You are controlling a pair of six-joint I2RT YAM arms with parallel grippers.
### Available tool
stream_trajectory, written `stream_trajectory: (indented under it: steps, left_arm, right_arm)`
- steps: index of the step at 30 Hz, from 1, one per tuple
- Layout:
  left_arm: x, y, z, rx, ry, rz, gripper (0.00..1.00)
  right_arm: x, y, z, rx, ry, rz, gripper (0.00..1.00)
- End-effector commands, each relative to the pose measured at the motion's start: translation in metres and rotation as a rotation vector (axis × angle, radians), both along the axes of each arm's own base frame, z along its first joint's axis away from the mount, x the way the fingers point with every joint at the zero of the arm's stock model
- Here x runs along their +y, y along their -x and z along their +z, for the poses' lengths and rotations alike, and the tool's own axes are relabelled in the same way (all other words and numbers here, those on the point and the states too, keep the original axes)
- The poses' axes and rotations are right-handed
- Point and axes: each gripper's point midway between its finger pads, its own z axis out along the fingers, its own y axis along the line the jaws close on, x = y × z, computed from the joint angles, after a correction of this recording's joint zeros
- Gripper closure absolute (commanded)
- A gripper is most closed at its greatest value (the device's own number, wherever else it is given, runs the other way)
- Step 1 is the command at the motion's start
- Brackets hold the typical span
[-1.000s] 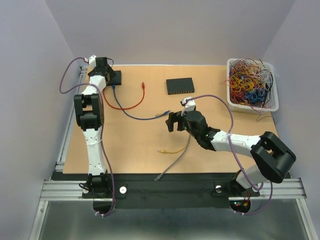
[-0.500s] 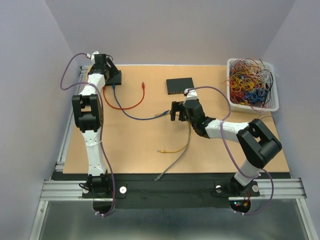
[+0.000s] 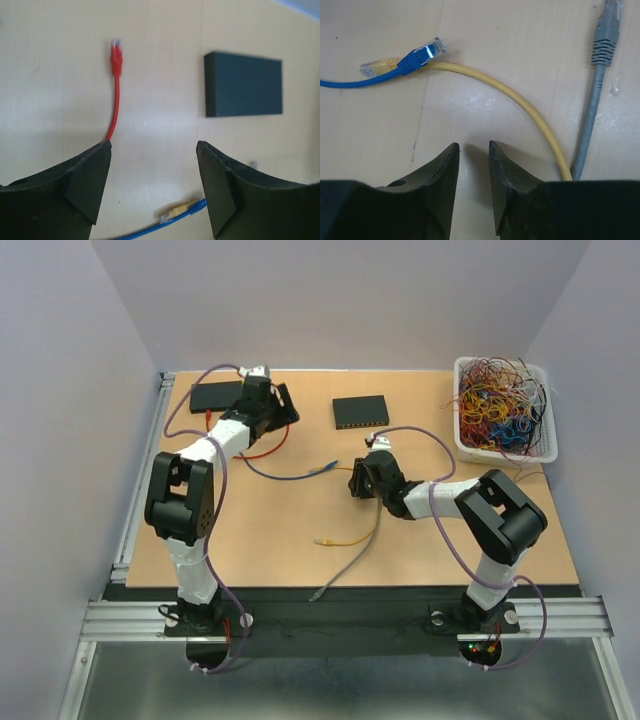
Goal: Insert the plug into the switch port
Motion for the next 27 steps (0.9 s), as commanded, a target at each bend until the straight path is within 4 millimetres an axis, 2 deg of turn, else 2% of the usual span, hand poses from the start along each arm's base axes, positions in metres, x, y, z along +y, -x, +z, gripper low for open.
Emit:
stream_trajectory:
  steps: [1,3,4,5,7,8,11,12,17,20,23,24,25,26,27]
  left_arm:
    - [0.005,0.042,-0.046,0.102,-0.016,0.001,0.2]
    - [0.008,0.057,-0.061,0.13,-0.037,0.003,0.21]
    - [0.013,0.071,-0.074,0.162,-0.054,0.003,0.21]
    - [0.016,0.078,-0.079,0.175,-0.065,0.004,0.21]
    - [0.025,0.095,-0.092,0.212,-0.091,0.015,0.21]
    - [0.035,0.101,-0.096,0.226,-0.129,0.041,0.21]
    - [0.055,0.115,-0.098,0.25,-0.194,0.114,0.21]
    - [0.069,0.118,-0.098,0.261,-0.221,0.176,0.21]
    - [0.08,0.127,-0.091,0.244,-0.212,0.223,0.2]
    - [0.094,0.131,-0.092,0.264,-0.257,0.282,0.2]
    - [0.103,0.134,-0.085,0.254,-0.258,0.323,0.2]
    - [0.1,0.134,-0.081,0.242,-0.243,0.316,0.21]
    - [0.097,0.13,-0.068,0.205,-0.218,0.31,0.21]
    - [0.091,0.127,-0.06,0.187,-0.195,0.286,0.21]
    - [0.086,0.119,-0.041,0.133,-0.164,0.274,0.21]
  right_arm:
    - [-0.042,0.002,-0.033,0.097,0.061,-0.16,0.65]
    - [-0.067,-0.001,-0.04,0.127,0.057,-0.246,0.65]
    - [-0.079,0.002,-0.042,0.139,0.059,-0.286,0.67]
    - [-0.085,-0.001,-0.038,0.136,0.048,-0.306,0.68]
    - [-0.111,-0.001,-0.04,0.141,0.067,-0.383,0.72]
    - [-0.123,-0.002,-0.034,0.127,0.07,-0.421,0.73]
    - [-0.136,-0.001,-0.027,0.117,0.082,-0.465,0.73]
    - [-0.141,-0.001,-0.023,0.104,0.086,-0.48,0.73]
    - [-0.157,0.005,-0.021,0.106,0.113,-0.56,0.73]
    - [-0.173,0.009,-0.022,0.123,0.129,-0.632,0.72]
    - [-0.189,0.013,-0.023,0.138,0.114,-0.695,0.66]
    - [-0.189,0.012,-0.019,0.135,0.099,-0.693,0.66]
    - [-0.188,0.012,-0.016,0.128,0.094,-0.688,0.66]
    - [-0.182,0.012,-0.006,0.114,0.059,-0.66,0.66]
    - [-0.174,0.006,0.005,0.083,0.02,-0.622,0.69]
